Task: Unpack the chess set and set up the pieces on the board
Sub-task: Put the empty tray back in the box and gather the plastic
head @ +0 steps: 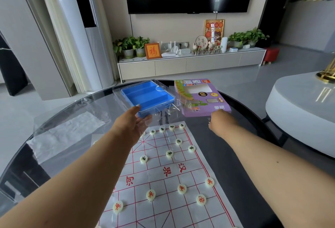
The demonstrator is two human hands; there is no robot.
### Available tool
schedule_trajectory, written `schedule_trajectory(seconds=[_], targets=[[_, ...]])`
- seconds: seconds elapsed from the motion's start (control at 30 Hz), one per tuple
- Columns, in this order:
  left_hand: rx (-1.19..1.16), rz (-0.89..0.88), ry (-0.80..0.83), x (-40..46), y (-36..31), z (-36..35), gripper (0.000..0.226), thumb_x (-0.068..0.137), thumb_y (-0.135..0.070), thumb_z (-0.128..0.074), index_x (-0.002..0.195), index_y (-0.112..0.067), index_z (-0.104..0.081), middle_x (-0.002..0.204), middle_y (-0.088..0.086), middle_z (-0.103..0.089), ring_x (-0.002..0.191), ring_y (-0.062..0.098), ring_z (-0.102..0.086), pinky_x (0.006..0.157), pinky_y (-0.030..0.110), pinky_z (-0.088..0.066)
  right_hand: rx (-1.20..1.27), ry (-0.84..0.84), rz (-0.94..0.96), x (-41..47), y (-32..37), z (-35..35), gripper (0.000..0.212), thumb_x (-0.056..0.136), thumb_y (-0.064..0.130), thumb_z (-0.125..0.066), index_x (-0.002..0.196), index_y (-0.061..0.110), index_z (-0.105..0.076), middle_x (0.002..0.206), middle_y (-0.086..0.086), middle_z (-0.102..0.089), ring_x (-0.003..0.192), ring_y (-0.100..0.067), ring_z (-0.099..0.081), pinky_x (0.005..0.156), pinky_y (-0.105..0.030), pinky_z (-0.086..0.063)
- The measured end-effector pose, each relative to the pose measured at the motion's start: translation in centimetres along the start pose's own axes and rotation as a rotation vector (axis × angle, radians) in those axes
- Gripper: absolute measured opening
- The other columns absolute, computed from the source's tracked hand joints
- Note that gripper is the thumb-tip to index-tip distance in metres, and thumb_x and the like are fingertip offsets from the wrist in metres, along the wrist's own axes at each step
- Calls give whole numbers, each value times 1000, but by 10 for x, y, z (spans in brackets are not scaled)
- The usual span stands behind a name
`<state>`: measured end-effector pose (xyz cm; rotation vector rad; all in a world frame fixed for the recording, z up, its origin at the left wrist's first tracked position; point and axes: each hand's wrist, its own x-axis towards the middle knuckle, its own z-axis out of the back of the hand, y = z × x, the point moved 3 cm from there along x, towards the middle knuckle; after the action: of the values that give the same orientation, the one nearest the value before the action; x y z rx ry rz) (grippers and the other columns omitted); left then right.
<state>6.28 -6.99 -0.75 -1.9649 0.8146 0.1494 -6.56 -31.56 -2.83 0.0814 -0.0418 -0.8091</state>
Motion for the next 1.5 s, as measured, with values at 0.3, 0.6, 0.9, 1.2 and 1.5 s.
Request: schedule_trajectory(seconds=[0.3, 0.6, 0.9, 1.2, 1.5], targets=[[-6, -6, -24, -3, 1, -2, 42, 92, -19, -60, 126, 2, -49, 98, 24, -66, 74, 28, -71, 48, 29, -56, 812, -328, 177, -27, 39, 87, 16, 78, 14, -64, 63, 14, -60, 59, 2, -56, 56, -14, -48, 54, -23, -36], [13, -10, 9, -10, 4, -16, 43, 94, -19, -56, 129, 5, -46, 91, 24, -65, 57, 25, -70, 43, 27, -52, 695, -125, 604, -61, 132, 79, 11, 80, 16, -67, 72, 16, -60, 65, 10, -53, 58, -3, -47, 55, -22, -36], [-22, 14, 12, 3, 8, -12, 42, 92, -21, -59, 122, 6, -48, 95, 20, -65, 68, 24, -69, 55, 25, -54, 589, -138, 699, -62, 124, 74, 14, 84, 29, -69, 81, 15, -69, 83, 6, -56, 78, -9, -51, 74, -29, -44], [-91, 19, 56, 5, 11, -41, 38, 91, -21, -60, 121, -2, -45, 94, 18, -68, 66, 18, -68, 89, 23, -47, 1412, -246, -516, -33, 56, 44, 76, 65, 47, -79, 120, 7, -44, 119, -9, -54, 106, -30, -56, 89, -41, -51], [-7, 81, 138, 13, 28, -94, 58, 98, -48, -36, 121, 3, -51, 62, 10, -62, 58, 13, -55, 59, 25, -56, 2168, 118, -343, -14, 63, 38, 21, 90, 14, -60, 109, 7, -58, 85, -9, -65, 74, -22, -67, 67, -35, -59]])
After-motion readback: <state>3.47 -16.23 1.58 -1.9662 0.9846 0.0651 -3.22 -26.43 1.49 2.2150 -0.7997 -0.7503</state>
